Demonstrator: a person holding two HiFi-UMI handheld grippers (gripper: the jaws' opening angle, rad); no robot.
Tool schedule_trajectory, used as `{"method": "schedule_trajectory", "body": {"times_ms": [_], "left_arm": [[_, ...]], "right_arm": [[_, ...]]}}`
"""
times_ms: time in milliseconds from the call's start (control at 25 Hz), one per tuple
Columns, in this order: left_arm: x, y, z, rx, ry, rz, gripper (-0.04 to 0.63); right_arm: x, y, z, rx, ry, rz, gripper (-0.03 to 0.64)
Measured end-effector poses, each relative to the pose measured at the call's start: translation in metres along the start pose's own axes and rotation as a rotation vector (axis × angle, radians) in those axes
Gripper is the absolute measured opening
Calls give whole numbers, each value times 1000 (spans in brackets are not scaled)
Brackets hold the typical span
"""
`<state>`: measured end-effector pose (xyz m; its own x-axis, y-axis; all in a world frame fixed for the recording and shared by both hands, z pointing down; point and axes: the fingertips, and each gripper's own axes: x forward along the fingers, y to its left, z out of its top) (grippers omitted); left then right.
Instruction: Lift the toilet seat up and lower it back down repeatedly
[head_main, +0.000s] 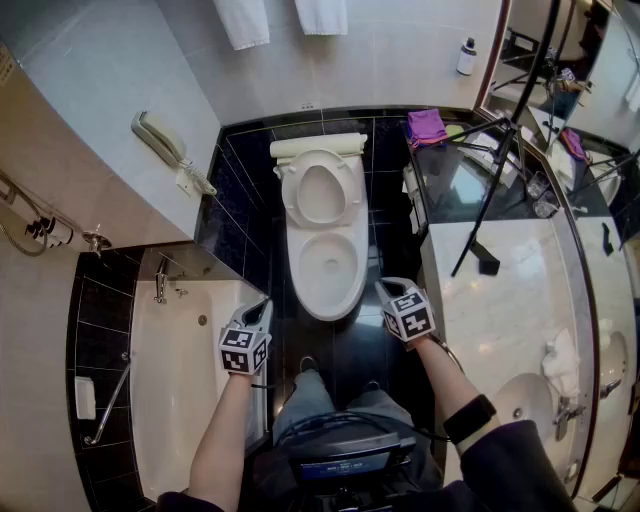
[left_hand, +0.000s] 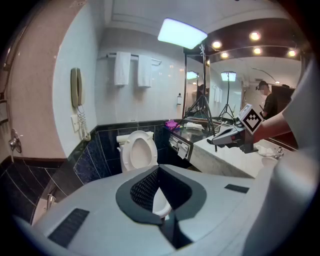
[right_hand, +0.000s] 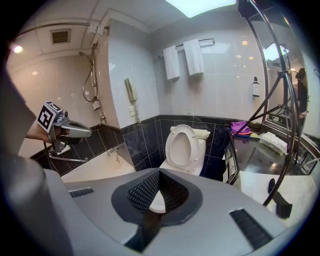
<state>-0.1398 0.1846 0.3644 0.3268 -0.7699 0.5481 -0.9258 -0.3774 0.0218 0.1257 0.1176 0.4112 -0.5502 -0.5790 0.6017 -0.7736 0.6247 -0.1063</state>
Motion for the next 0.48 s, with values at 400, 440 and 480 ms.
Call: {"method": "schedule_trajectory", "body": {"times_ms": [400, 440, 480], "left_arm": [[84, 15, 0, 8, 2, -82, -8], [93, 19, 2, 2, 2, -88, -8], [102, 24, 4, -5, 2, -94, -8]], "right_arm": [[54, -29, 6, -58, 43, -31, 18], [62, -32, 10, -63, 50, -37, 18], [69, -36, 15, -69, 57, -47, 20]]}}
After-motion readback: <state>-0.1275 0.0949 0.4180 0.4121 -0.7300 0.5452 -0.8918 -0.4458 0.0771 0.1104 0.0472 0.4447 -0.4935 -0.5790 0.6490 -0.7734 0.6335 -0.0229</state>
